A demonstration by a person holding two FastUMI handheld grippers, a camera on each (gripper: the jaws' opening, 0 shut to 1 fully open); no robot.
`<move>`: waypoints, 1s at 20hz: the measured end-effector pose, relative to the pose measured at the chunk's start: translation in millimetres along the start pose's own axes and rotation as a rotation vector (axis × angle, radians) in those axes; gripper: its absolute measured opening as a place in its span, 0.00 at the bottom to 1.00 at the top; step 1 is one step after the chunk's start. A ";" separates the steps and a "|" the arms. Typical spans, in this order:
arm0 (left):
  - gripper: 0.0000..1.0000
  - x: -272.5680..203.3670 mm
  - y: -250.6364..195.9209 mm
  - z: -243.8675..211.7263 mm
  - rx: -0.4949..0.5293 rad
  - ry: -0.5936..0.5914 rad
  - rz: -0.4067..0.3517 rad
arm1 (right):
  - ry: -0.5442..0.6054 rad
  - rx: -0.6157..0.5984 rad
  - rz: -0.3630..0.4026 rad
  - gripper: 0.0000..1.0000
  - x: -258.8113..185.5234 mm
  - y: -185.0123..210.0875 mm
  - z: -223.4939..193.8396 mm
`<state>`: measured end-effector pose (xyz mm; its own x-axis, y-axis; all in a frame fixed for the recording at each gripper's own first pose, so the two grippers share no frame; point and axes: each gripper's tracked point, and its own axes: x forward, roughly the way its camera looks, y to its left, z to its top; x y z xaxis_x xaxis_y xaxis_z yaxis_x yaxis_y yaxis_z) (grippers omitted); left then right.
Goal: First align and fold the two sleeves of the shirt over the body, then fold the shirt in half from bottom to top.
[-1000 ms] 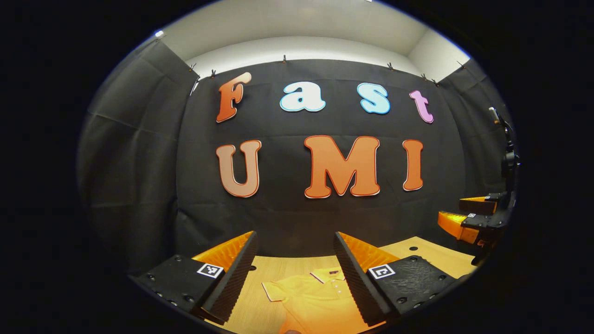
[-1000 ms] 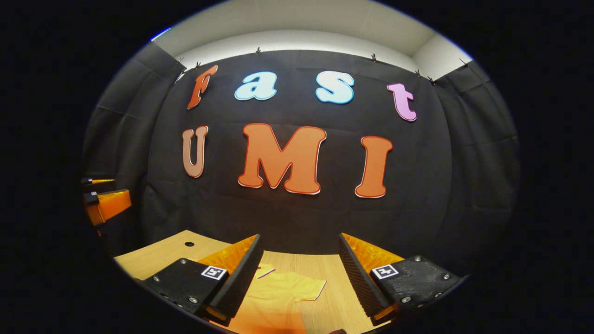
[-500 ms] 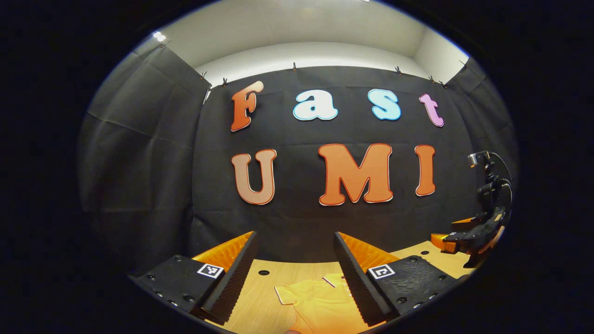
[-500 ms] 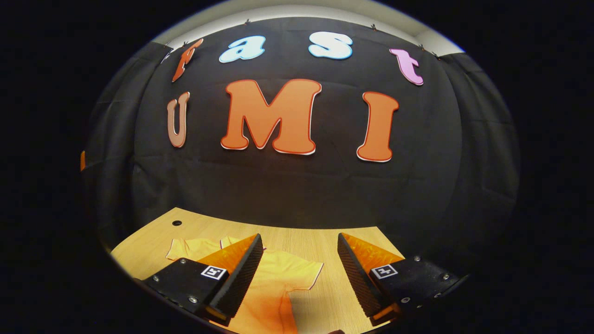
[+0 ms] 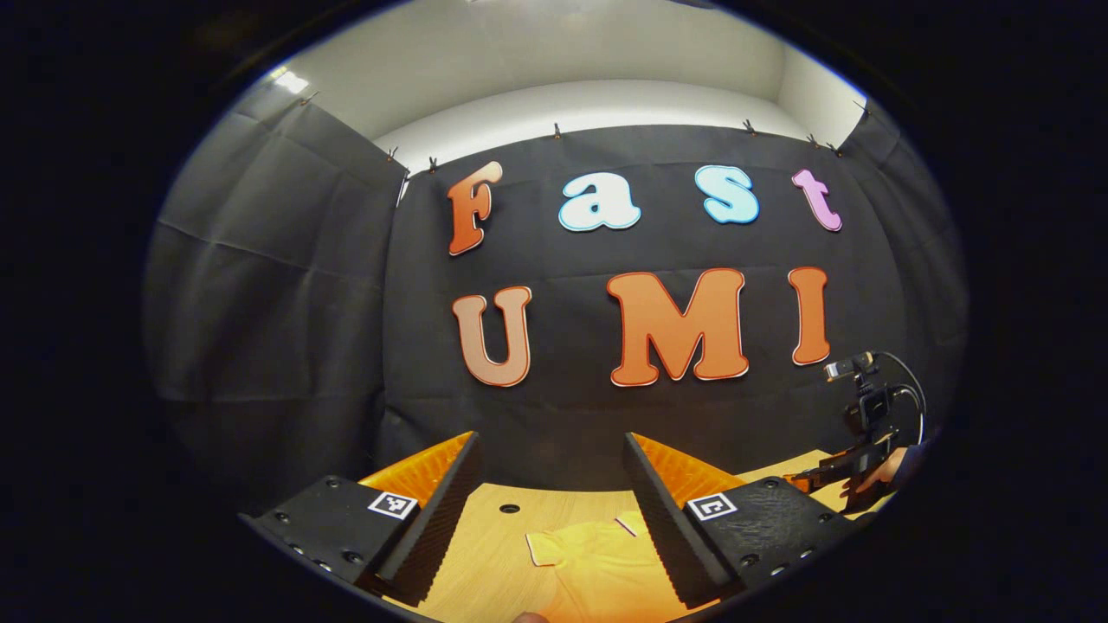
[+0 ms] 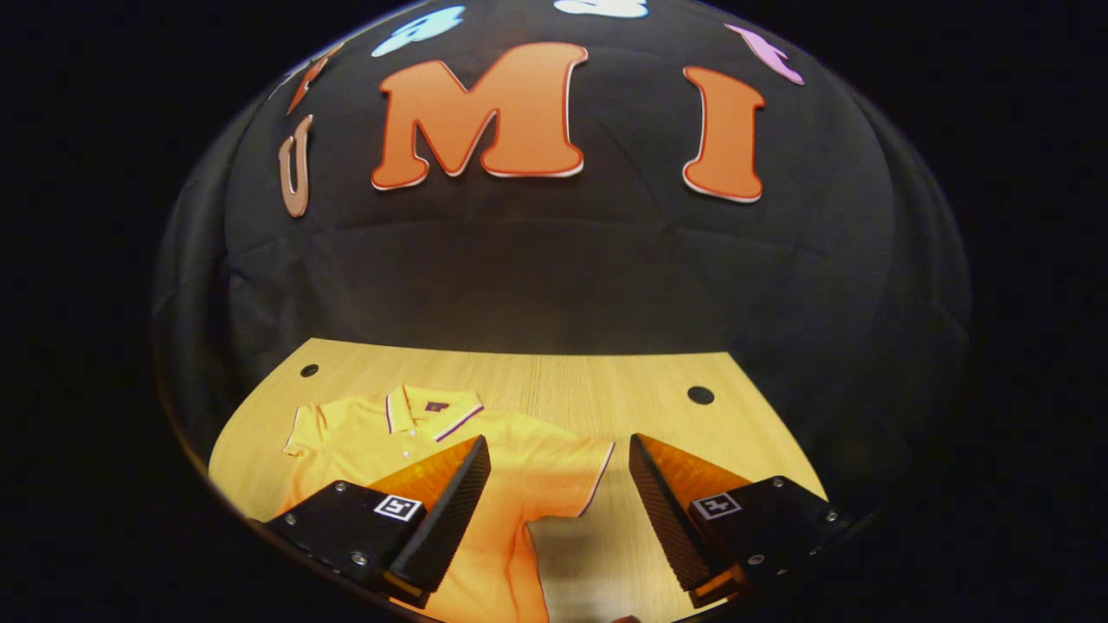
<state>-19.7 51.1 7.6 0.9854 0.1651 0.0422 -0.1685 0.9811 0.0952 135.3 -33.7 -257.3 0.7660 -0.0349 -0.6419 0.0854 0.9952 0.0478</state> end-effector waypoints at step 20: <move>0.96 5.6 -20.1 -14.2 0.085 0.081 0.118 | 0.562 0.077 0.022 0.93 121.1 -28.3 -97.1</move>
<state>-10.5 33.8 -8.1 0.9569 0.2896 -0.0220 -0.2813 0.9429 0.1783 163.7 -57.2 -410.7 0.3126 0.0610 -0.9479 0.1351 0.9849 0.1079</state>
